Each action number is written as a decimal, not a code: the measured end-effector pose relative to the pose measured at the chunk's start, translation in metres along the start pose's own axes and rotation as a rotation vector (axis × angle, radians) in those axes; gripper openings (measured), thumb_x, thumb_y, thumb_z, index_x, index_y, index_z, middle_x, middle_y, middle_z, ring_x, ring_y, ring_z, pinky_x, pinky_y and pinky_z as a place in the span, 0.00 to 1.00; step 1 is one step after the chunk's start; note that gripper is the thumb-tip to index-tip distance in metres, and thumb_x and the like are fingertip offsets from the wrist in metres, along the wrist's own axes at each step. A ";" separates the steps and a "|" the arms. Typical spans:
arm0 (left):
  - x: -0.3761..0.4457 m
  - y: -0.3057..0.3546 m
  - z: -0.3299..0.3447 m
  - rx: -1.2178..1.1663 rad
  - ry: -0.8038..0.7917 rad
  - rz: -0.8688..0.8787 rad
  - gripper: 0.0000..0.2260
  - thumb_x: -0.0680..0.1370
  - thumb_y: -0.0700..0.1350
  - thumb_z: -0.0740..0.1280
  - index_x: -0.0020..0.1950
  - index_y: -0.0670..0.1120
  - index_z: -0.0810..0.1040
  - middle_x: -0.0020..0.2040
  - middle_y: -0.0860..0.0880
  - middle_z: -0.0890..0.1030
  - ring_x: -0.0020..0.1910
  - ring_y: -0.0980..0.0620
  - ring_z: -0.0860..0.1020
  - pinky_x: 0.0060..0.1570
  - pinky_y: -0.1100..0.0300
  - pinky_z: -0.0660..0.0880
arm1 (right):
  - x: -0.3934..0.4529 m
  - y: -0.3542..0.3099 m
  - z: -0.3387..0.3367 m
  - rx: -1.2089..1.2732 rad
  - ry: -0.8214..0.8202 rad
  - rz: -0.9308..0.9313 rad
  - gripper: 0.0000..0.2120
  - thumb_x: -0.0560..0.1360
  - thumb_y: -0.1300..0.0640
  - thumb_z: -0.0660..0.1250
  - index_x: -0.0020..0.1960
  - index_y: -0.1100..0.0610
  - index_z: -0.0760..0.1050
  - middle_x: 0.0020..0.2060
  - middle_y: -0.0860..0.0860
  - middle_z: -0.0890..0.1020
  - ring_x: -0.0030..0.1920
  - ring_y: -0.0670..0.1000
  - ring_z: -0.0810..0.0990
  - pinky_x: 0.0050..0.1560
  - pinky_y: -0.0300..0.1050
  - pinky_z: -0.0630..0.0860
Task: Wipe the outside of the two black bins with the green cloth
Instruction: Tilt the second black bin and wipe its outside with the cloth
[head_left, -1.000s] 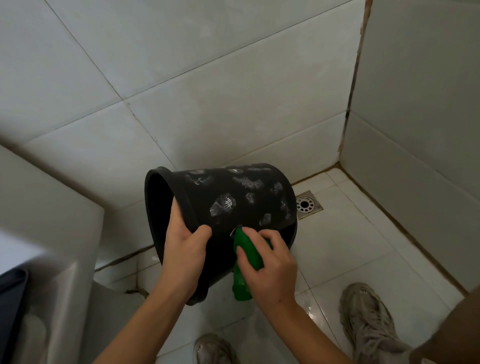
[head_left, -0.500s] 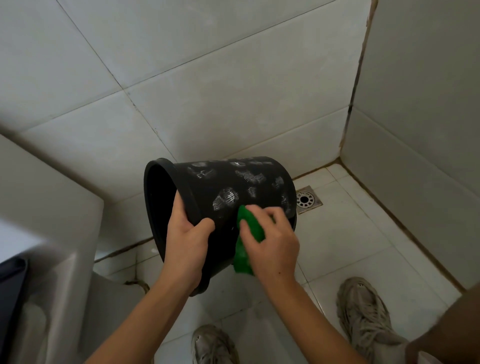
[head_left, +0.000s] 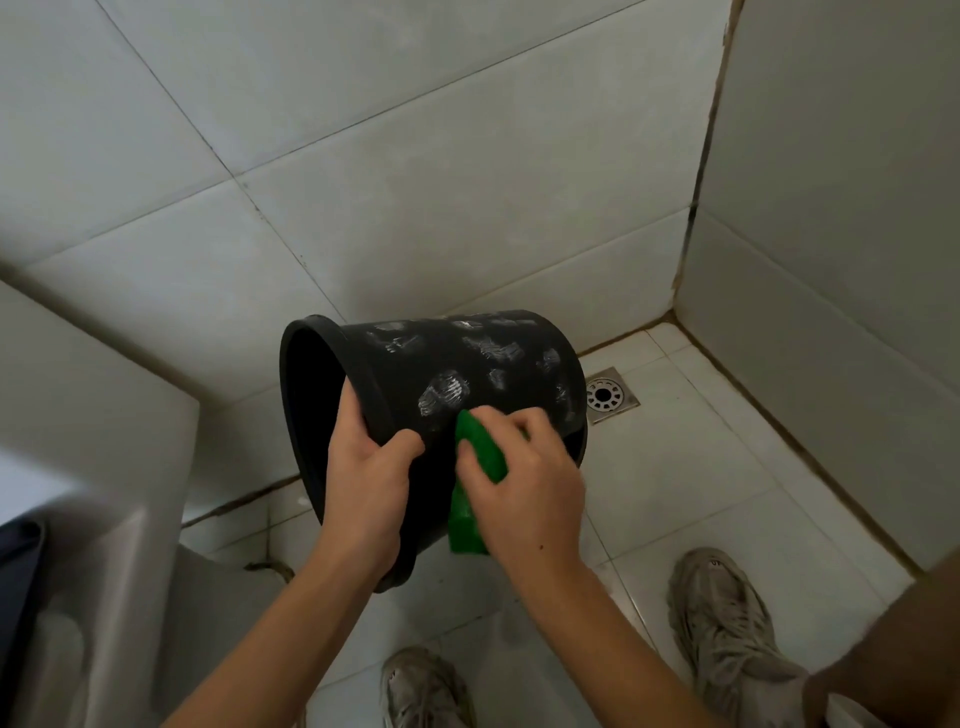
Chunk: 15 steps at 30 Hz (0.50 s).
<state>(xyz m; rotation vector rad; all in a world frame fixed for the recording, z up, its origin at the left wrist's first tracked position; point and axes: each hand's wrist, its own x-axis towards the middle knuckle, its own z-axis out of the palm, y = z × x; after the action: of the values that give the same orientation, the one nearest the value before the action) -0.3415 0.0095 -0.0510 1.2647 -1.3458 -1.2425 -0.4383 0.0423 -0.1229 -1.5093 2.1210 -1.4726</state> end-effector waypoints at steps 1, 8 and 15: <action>0.000 0.001 0.000 -0.010 -0.007 0.000 0.29 0.74 0.25 0.60 0.69 0.49 0.70 0.54 0.47 0.83 0.52 0.51 0.83 0.47 0.59 0.81 | -0.005 -0.008 -0.003 0.020 -0.025 -0.063 0.17 0.74 0.44 0.59 0.57 0.49 0.78 0.44 0.48 0.76 0.41 0.46 0.75 0.36 0.28 0.65; 0.000 0.001 -0.003 -0.002 -0.018 -0.012 0.29 0.73 0.25 0.60 0.68 0.51 0.71 0.53 0.50 0.83 0.53 0.51 0.83 0.49 0.56 0.82 | 0.031 0.007 -0.006 -0.006 -0.080 -0.005 0.15 0.76 0.45 0.63 0.60 0.48 0.78 0.45 0.46 0.74 0.43 0.45 0.75 0.36 0.32 0.64; 0.001 0.003 -0.002 -0.063 -0.027 -0.010 0.20 0.78 0.34 0.63 0.66 0.53 0.73 0.55 0.48 0.83 0.56 0.48 0.82 0.56 0.48 0.79 | 0.021 -0.010 -0.011 0.022 -0.176 -0.144 0.18 0.75 0.44 0.58 0.58 0.49 0.78 0.45 0.48 0.76 0.41 0.45 0.74 0.37 0.29 0.64</action>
<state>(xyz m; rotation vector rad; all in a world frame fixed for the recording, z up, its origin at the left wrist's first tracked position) -0.3404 0.0078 -0.0478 1.2168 -1.3107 -1.3028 -0.4483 0.0326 -0.1014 -1.7458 1.9261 -1.3441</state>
